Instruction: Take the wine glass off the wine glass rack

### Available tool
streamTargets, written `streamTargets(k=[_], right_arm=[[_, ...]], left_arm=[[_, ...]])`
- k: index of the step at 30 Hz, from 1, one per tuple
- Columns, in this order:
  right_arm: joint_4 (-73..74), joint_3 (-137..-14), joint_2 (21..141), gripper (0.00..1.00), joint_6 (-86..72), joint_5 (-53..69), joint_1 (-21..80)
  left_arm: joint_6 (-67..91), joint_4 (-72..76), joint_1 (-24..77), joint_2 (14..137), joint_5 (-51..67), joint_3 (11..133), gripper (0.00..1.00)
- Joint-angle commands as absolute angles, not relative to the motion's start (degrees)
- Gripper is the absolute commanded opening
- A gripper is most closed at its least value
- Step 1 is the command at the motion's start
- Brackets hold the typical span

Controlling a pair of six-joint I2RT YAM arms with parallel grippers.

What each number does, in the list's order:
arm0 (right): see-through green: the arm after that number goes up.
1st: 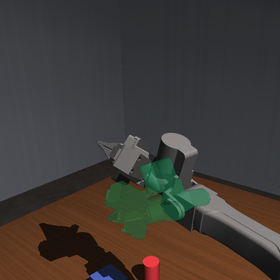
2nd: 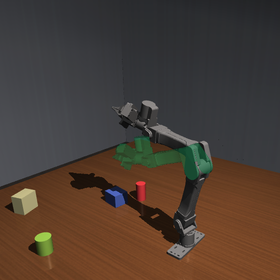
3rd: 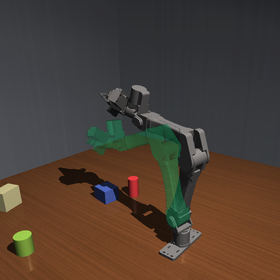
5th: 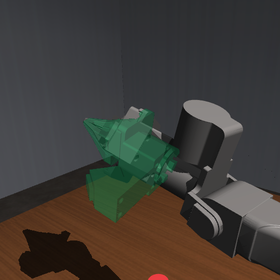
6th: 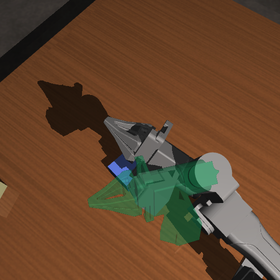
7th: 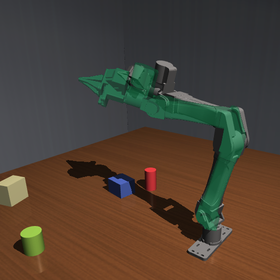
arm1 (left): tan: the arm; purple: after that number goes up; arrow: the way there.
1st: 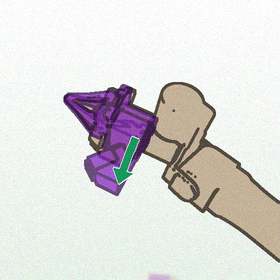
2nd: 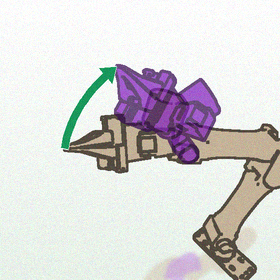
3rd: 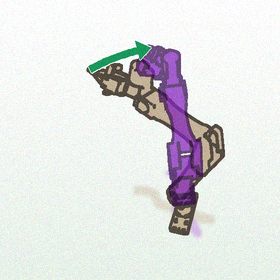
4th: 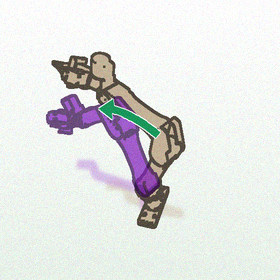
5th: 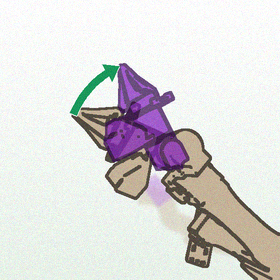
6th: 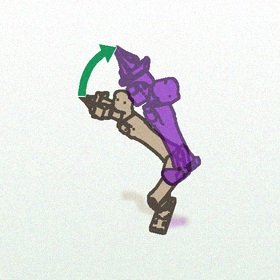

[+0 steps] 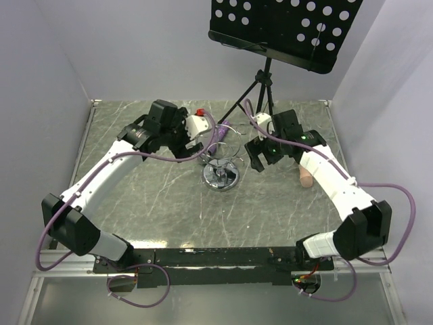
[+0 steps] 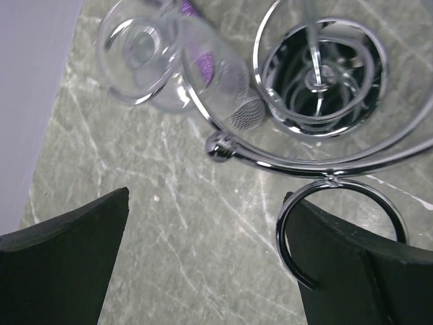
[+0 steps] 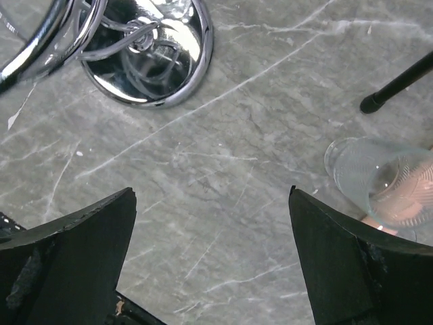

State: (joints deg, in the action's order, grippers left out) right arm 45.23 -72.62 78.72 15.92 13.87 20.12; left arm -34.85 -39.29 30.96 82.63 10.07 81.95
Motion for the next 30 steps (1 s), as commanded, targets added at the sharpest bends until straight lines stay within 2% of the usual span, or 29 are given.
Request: streamTargets(k=[1,7,20,24,30], right_arm=[[46.1,-72.5,74.2,1.00,16.8,12.9,19.4],[44.6,-77.4,77.9,1.00,14.8,13.9,15.2],[39.6,-94.4,96.3,1.00,13.7,7.5,14.4],[39.0,-99.6,101.5,1.00,14.0,6.9,14.4],[38.0,-106.0,106.7,1.00,15.2,10.0,14.9]], left_arm=[[-34.5,-35.3,28.4,82.4,7.6,83.5,1.00],[-37.8,-37.4,27.9,78.8,18.4,81.7,1.00],[-42.1,-42.3,28.3,71.4,12.0,74.2,1.00],[-43.1,-45.0,28.7,68.4,16.2,74.3,1.00],[-42.8,-46.1,30.6,68.3,16.3,74.4,1.00]])
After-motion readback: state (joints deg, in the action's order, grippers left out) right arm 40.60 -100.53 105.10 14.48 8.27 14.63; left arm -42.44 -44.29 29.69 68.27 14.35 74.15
